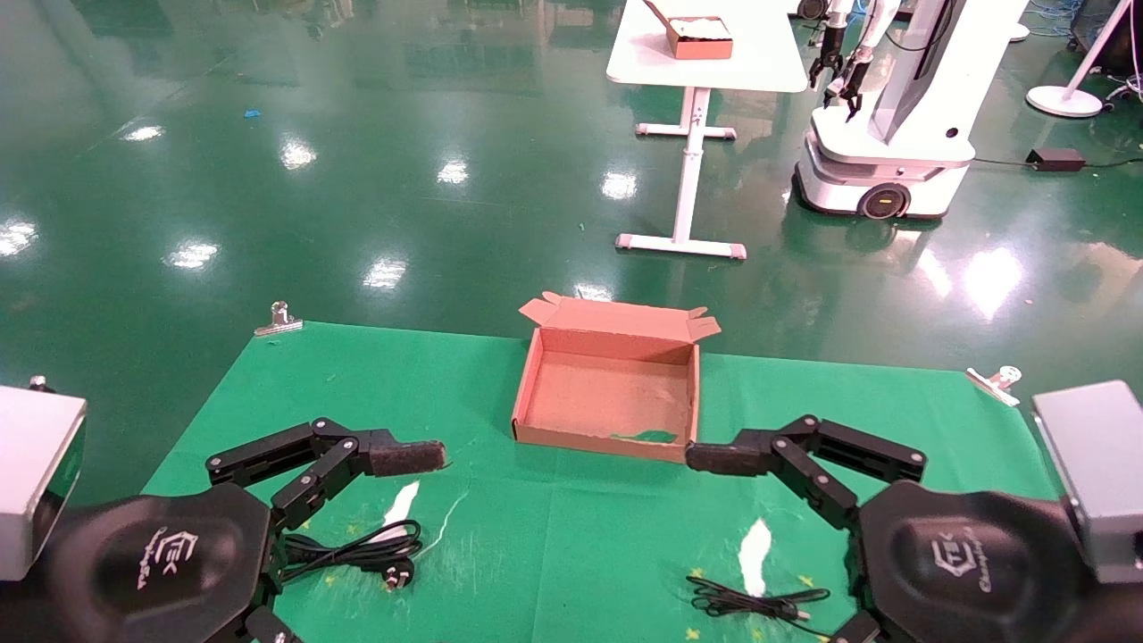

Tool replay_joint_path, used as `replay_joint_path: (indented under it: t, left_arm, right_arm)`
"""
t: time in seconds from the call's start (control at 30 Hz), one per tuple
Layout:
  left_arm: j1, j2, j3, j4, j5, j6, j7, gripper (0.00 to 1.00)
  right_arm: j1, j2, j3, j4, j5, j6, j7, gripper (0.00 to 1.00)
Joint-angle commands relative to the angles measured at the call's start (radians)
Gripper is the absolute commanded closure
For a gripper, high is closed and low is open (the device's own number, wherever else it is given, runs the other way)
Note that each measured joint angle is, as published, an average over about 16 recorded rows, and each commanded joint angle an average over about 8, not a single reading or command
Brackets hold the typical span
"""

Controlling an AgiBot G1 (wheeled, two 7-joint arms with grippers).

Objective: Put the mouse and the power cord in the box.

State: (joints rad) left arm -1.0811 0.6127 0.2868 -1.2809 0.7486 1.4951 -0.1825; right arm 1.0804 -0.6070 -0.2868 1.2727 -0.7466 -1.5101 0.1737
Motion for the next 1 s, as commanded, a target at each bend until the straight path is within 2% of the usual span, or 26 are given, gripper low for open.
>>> replay_joint_path:
  t: [0.03,0.17,0.27,0.4,0.57,0.73,0.87,1.0]
  left_arm:
    - [0.004,-0.002,-0.004,-0.001,-0.008,0.000,-0.002,0.00]
    - [-0.024,0.004,0.020,0.010,0.058,0.007,0.017,0.00]
    - [-0.074,0.017,0.058,0.034,0.165,0.023,0.059,0.00]
    - [-0.169,0.051,0.135,0.098,0.366,0.047,0.146,0.00]
    - [-0.292,0.129,0.244,0.228,0.644,0.033,0.302,0.00]
    - [-0.382,0.235,0.318,0.445,0.830,-0.035,0.450,0.00]
    - [-0.447,0.302,0.350,0.633,0.910,-0.091,0.546,0.00]
    - [-0.506,0.347,0.376,0.789,0.965,-0.123,0.636,0.00]
  right_arm:
    - [0.003,0.001,0.000,0.005,-0.002,-0.001,-0.001,0.00]
    - [0.003,0.010,-0.013,-0.029,-0.027,-0.032,-0.028,0.00]
    - [0.017,0.020,-0.036,-0.070,-0.065,-0.058,-0.066,0.00]
    - [0.078,0.042,-0.093,-0.135,-0.161,-0.073,-0.135,0.00]
    - [0.183,0.048,-0.192,-0.245,-0.363,-0.065,-0.248,0.00]
    - [0.291,-0.025,-0.297,-0.397,-0.587,-0.049,-0.397,0.00]
    - [0.373,-0.114,-0.361,-0.565,-0.721,-0.025,-0.526,0.00]
    - [0.440,-0.202,-0.404,-0.736,-0.808,0.012,-0.648,0.00]
